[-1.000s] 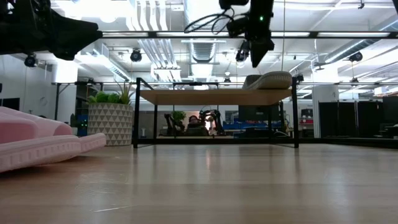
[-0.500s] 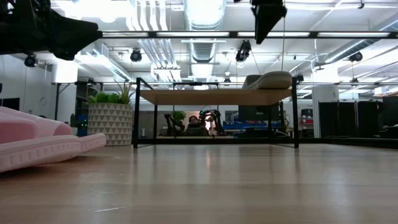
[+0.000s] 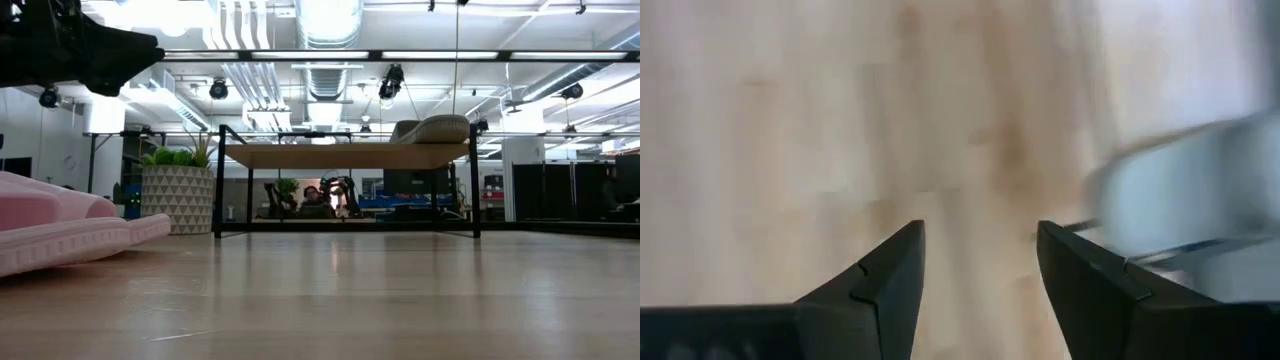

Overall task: Pick and place slides into the shelf
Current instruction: Put the gray slides on the shelf

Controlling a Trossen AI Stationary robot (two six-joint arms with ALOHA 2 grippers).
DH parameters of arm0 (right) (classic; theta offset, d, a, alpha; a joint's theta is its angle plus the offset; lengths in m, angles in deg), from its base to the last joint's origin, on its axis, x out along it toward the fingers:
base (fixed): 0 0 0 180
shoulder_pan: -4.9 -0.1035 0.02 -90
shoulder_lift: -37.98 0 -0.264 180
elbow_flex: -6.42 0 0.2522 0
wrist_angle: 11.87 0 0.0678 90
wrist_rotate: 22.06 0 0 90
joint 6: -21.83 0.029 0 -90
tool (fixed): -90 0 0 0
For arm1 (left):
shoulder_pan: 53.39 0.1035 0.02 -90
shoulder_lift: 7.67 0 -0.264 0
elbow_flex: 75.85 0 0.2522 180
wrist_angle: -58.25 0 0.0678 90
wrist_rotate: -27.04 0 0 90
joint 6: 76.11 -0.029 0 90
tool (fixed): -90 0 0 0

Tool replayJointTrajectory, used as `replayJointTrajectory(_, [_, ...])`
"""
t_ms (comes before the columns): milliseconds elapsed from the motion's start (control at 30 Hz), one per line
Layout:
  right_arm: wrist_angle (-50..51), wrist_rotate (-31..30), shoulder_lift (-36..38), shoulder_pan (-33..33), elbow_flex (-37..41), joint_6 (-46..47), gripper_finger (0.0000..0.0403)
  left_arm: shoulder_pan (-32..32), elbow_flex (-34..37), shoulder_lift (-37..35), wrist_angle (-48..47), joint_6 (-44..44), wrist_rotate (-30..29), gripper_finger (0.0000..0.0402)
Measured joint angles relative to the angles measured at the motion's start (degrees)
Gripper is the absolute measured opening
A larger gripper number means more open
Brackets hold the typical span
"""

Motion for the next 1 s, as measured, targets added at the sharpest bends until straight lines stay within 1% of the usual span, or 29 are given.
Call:
replayJointTrajectory(100, [0.0,10.6,1.7,-0.7,1.0,7.2,0.0185,0.0,0.0,0.0,0.0,0.0,0.0,0.018])
replayJointTrajectory(233, [0.0,21.2,4.0,-1.1,5.7,15.5,0.0185,0.0,0.0,0.0,-0.1,0.1,0.0,0.018])
replayJointTrajectory(333, [0.0,28.0,6.3,-1.5,11.8,19.6,0.0185,0.0,0.0,0.0,-0.2,0.4,0.0,0.018])
replayJointTrajectory(433, [-1.2,33.5,9.1,-2.3,20.0,23.7,0.0185,0.0,0.0,0.0,-0.3,0.4,0.0,0.018])
replayJointTrajectory(533, [-8.5,38.7,12.5,-3.8,28.8,26.3,0.0185,0.0,0.0,0.0,-0.3,0.4,0.0,0.018])
replayJointTrajectory(633, [-21.2,44.3,16.5,-5.4,37.4,28.3,0.0185,0.0,0.0,0.0,-0.3,0.4,0.0,0.018])
replayJointTrajectory(700, [-28.8,46.0,18.8,-6.7,42.2,30.1,0.0185,0.0,0.0,0.0,-0.2,0.4,0.0,0.018])
replayJointTrajectory(767, [-33.9,46.0,20.8,-8.3,46.2,32.1,0.0185,0.0,0.0,0.0,-0.2,0.3,0.0,0.018])
replayJointTrajectory(1000, [-41.8,46.1,24.8,-14.2,55.7,39.5,0.0185,0.0,0.0,0.0,-0.9,0.5,0.0,0.018])
